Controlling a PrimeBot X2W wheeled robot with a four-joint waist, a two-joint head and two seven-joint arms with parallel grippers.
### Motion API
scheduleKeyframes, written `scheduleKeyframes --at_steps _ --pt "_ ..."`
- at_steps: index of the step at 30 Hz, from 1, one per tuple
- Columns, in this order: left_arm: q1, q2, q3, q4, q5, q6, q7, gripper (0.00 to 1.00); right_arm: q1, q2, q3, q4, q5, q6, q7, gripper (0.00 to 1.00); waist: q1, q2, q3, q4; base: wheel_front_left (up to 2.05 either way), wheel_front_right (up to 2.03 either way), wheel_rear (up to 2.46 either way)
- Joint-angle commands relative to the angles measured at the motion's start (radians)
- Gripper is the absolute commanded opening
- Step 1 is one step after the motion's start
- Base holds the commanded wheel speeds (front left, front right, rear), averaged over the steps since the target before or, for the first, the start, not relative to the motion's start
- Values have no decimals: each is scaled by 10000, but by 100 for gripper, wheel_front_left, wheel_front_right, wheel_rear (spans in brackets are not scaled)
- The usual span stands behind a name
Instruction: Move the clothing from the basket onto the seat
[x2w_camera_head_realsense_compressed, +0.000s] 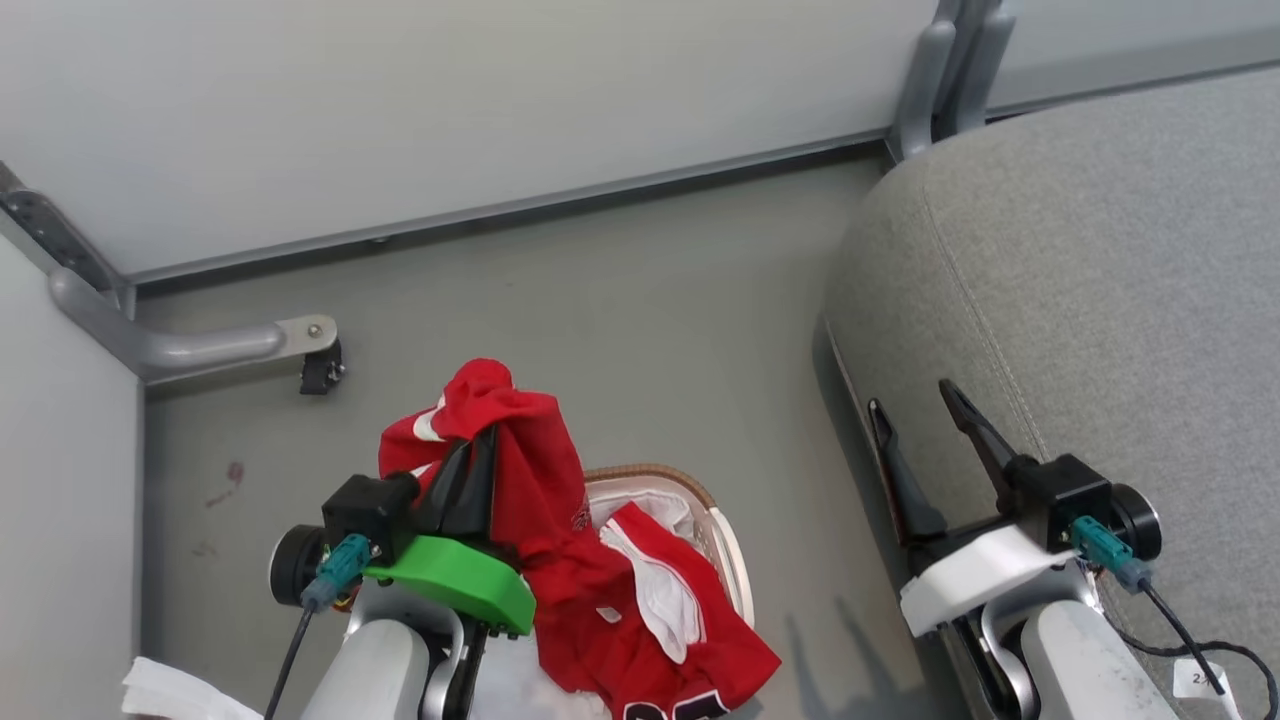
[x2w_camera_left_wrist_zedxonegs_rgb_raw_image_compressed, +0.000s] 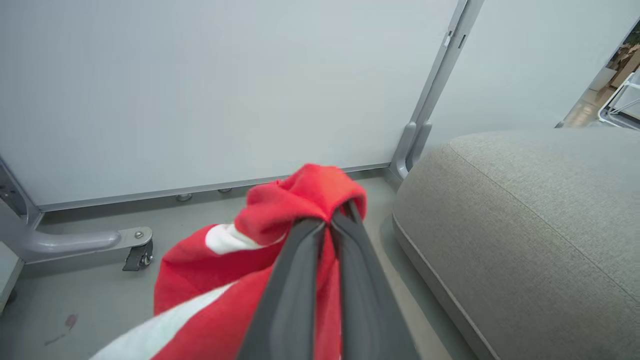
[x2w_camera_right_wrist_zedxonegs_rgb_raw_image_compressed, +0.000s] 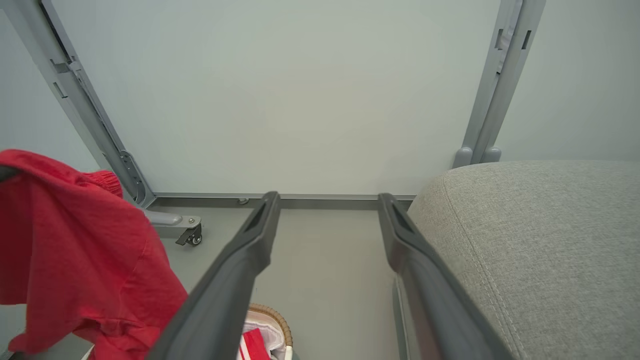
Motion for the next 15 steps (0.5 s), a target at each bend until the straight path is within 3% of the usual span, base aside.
scheduleKeyframes --at_steps 1,15 --pt "128 16 15 -251 -56 27 -5 0 255 -48 -1 31 54 -10 -20 100 1 0 -782 481 0 0 0" --pt "-656 20 -350 -1970 -296 -22 -1 0 971 -47 542 454 -4 -10 -20 100 1 0 -1330 666 0 0 0"
